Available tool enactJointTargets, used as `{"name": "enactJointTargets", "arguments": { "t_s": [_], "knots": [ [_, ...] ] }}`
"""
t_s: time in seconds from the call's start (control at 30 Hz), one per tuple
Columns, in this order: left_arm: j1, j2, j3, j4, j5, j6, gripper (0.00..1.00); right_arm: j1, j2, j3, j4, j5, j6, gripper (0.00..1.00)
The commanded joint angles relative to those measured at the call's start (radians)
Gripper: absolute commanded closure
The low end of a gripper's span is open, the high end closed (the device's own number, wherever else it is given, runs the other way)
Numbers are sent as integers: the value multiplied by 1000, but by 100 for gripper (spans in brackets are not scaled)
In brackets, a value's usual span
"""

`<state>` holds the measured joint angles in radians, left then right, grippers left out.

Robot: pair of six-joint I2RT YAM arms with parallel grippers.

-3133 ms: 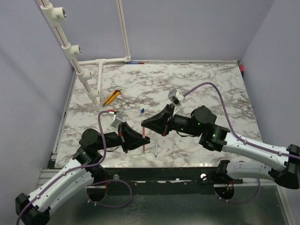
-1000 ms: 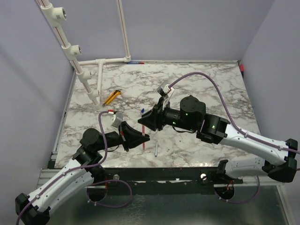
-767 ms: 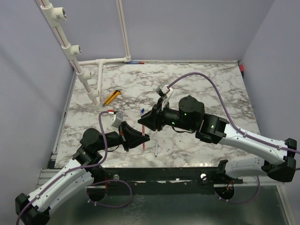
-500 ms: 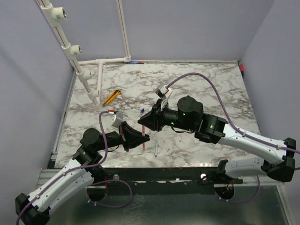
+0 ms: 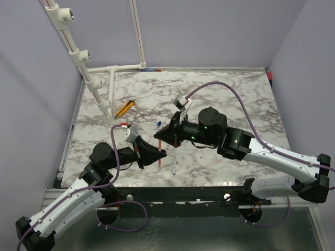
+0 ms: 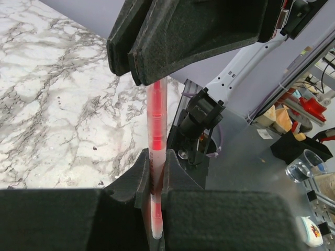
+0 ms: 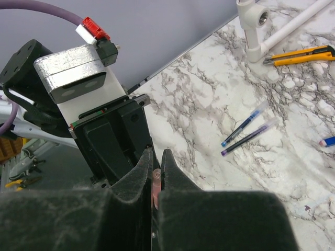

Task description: Insert the pens into the pen caps

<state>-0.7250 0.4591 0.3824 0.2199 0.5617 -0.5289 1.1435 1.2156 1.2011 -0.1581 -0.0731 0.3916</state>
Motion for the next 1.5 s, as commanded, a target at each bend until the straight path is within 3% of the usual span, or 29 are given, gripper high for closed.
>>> {"name": "enactJointTargets", "arguments": {
  "t_s": [0.0, 1.03, 1.37, 1.47],
  "knots": [
    [7, 9, 90, -5, -119, 58, 100, 10, -16, -39, -90, -86, 32, 99],
    [7, 137, 381, -62, -142, 155, 100, 100, -62, -233, -100, -77, 113, 99],
    [7, 131, 338, -64, -98, 115, 100, 105, -80, -165, -106, 47, 98, 99],
    [7, 107, 308, -72, -84, 96, 100, 105, -80, -109, -102, 117, 83, 93]
  ]
}}
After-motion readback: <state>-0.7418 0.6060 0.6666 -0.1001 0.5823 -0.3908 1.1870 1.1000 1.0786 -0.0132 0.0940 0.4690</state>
